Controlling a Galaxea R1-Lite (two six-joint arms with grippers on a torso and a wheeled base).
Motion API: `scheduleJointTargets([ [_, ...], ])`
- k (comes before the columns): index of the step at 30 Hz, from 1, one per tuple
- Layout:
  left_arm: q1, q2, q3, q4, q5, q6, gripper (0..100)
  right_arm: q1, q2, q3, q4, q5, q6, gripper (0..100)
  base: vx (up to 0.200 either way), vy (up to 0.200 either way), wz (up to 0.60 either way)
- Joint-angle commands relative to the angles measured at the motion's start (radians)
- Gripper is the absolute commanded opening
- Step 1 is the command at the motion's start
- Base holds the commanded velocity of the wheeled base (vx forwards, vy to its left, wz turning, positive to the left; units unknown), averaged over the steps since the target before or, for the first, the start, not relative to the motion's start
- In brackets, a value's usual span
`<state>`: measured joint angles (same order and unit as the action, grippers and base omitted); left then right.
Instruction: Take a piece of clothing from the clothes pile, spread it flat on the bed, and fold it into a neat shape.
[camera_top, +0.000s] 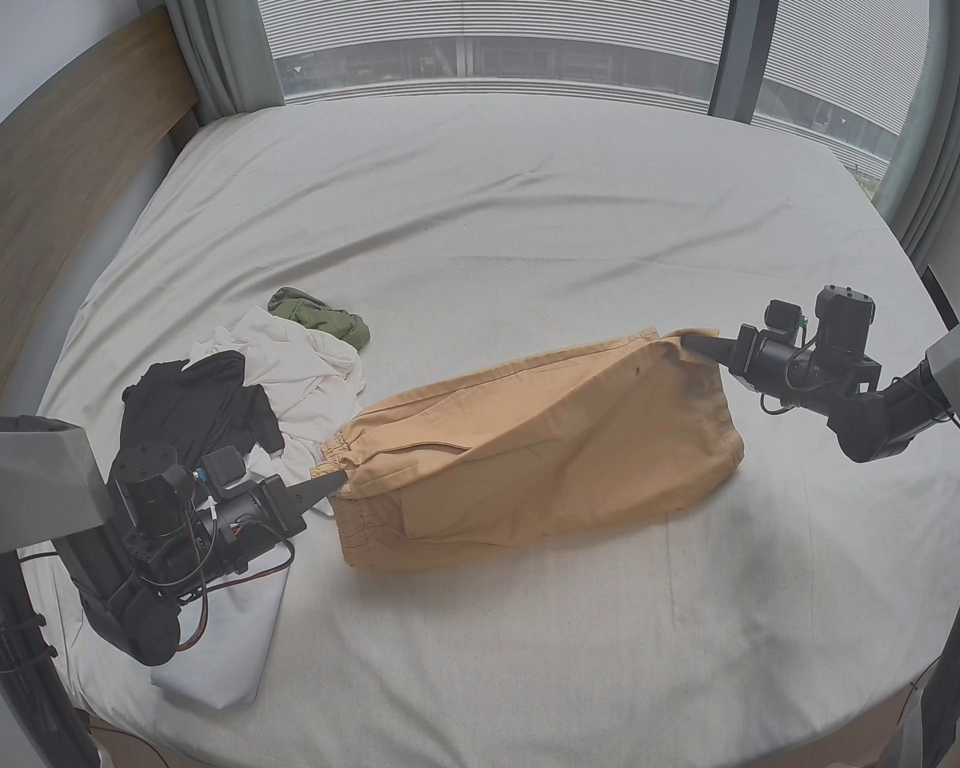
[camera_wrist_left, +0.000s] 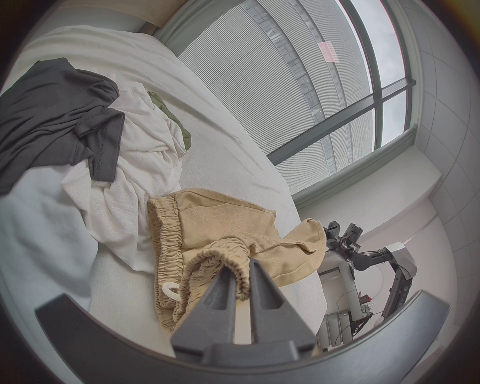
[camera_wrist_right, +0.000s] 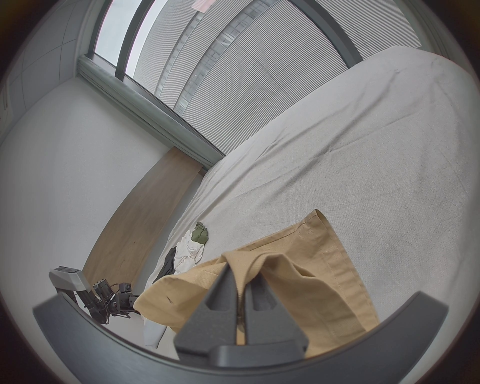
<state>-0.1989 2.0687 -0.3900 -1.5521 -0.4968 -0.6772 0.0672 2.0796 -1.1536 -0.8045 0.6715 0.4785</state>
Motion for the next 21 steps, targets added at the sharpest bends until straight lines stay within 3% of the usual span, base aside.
scheduleJointTargets([
  [1,0.007,0.005,-0.004,0.0,0.0,-0.01,0,0.0,0.005,-0.008,-0.001,0.0,0.0,0,0.0,0.0,0.0],
  [21,0.026,0.021,-0.024,0.0,0.0,-0.013,0,0.0,0.025,-0.038,-0.002,-0.001,0.0,0,0.0,0.0,0.0],
])
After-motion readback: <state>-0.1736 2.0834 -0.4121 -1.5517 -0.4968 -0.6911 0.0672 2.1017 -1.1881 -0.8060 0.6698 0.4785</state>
